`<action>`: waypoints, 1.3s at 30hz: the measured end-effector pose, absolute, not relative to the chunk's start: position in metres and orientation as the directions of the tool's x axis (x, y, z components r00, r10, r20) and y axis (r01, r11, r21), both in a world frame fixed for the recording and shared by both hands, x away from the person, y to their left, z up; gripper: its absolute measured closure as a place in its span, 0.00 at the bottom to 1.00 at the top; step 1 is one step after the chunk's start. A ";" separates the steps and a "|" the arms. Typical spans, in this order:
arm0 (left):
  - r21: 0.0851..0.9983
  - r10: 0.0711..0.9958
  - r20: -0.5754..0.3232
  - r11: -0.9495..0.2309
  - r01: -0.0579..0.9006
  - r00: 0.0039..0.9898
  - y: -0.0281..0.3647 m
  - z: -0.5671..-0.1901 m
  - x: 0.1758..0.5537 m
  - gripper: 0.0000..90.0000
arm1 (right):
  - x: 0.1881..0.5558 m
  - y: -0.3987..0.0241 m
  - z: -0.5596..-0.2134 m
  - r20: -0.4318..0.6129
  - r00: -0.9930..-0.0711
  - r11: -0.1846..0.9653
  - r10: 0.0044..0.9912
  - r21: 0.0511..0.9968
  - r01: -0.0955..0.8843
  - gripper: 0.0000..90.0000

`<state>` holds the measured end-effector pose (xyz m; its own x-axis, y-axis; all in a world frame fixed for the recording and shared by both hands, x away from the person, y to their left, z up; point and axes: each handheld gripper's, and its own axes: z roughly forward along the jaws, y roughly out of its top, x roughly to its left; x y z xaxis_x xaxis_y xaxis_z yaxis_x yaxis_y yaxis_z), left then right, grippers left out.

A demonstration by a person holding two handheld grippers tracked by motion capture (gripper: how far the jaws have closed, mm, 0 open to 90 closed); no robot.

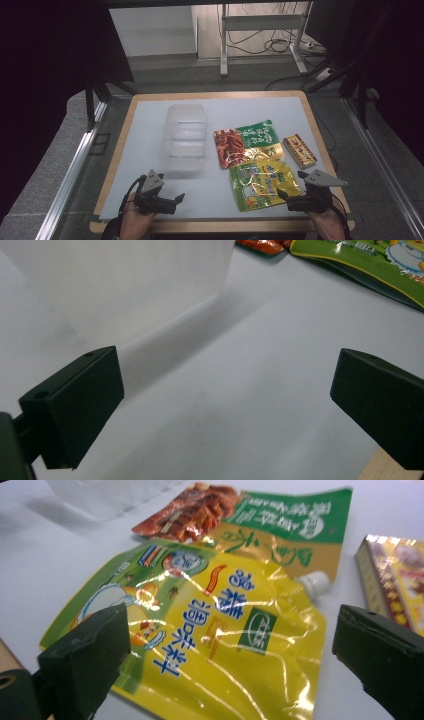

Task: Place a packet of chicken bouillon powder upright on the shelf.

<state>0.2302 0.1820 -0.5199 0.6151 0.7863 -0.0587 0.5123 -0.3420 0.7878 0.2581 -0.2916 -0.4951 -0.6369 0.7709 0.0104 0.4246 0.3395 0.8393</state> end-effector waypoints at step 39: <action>0.821 0.711 -0.101 -0.335 0.462 0.696 0.170 -0.510 0.228 0.25 | 0.263 -0.301 -0.499 0.006 -0.602 0.354 0.798 0.804 0.477 0.02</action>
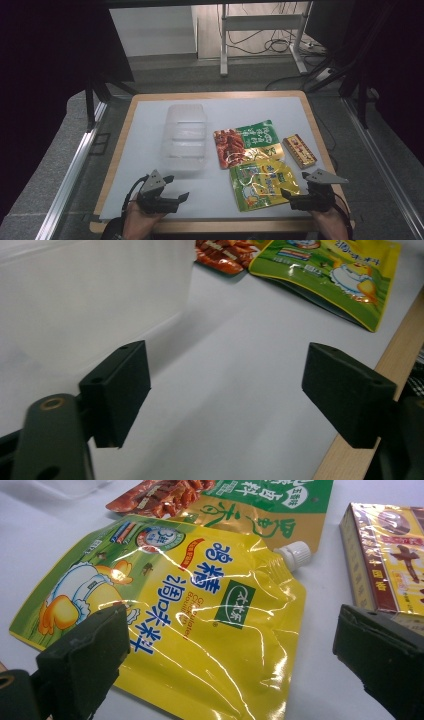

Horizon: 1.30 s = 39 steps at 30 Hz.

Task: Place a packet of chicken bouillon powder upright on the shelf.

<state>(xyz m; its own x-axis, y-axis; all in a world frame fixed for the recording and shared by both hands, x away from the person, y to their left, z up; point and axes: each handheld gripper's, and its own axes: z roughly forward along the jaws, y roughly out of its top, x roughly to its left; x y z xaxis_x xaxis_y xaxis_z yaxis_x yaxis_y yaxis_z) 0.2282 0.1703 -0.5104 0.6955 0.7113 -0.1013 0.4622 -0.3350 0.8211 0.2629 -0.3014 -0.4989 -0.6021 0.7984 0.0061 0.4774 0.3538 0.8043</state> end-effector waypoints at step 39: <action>0.813 0.540 -0.047 -0.467 0.347 0.840 0.087 -0.507 0.277 0.89 | 0.265 -0.303 -0.500 0.015 -0.609 0.367 0.793 0.786 0.498 0.04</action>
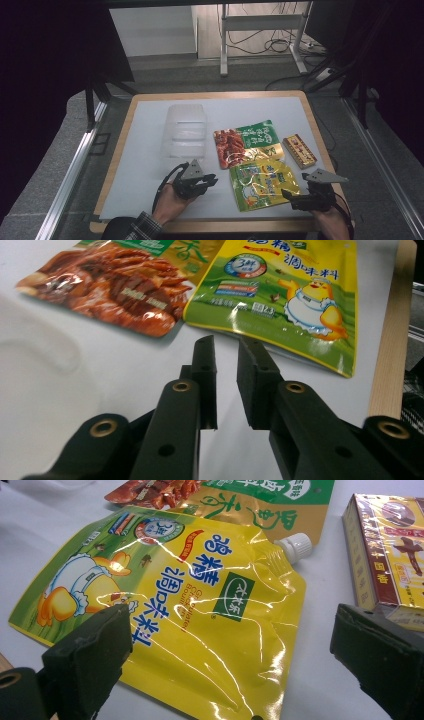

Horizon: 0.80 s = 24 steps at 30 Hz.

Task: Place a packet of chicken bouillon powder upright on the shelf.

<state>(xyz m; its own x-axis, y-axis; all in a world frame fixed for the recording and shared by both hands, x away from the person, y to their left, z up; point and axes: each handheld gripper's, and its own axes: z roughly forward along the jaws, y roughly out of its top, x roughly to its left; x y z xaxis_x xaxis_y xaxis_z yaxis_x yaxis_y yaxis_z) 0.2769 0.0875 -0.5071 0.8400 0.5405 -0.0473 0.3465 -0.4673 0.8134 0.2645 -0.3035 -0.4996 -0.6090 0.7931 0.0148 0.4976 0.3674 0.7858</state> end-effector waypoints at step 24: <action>0.806 0.405 -0.044 -0.525 0.272 0.913 0.015 -0.529 0.300 0.99 | 0.267 -0.310 -0.501 0.033 -0.579 0.343 0.815 0.778 0.526 0.04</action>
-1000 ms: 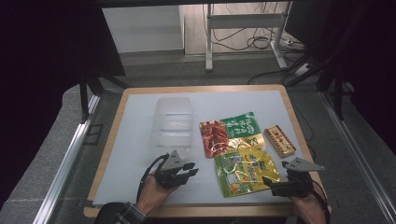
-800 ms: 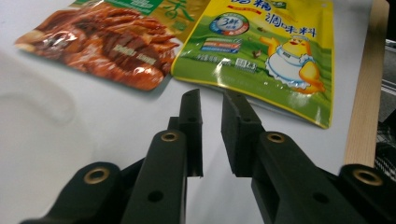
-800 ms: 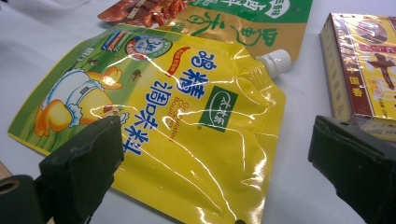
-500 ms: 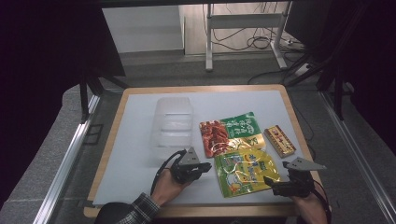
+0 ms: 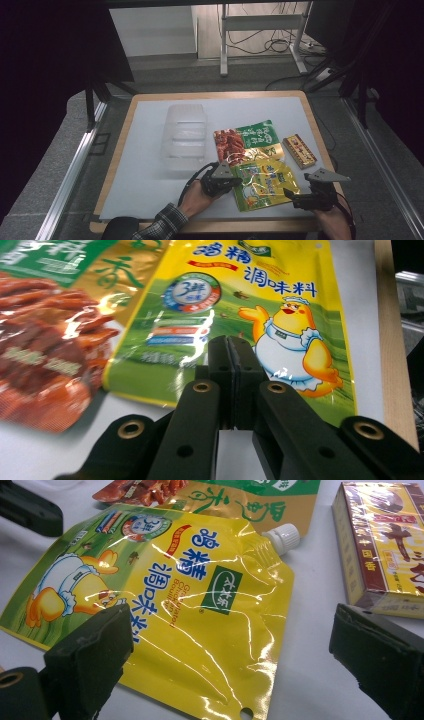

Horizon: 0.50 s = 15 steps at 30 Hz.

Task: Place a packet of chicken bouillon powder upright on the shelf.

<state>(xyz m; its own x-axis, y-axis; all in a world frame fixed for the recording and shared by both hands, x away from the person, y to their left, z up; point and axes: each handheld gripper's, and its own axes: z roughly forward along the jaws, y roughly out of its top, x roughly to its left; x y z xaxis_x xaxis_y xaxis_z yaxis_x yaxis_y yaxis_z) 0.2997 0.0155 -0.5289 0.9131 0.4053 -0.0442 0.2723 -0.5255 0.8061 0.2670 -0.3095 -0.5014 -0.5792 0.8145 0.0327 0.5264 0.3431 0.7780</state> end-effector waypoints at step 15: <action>0.787 0.413 -0.068 -0.537 0.303 0.908 0.012 -0.540 0.302 1.00 | 0.267 -0.315 -0.501 0.063 -0.563 0.323 0.824 0.763 0.559 0.04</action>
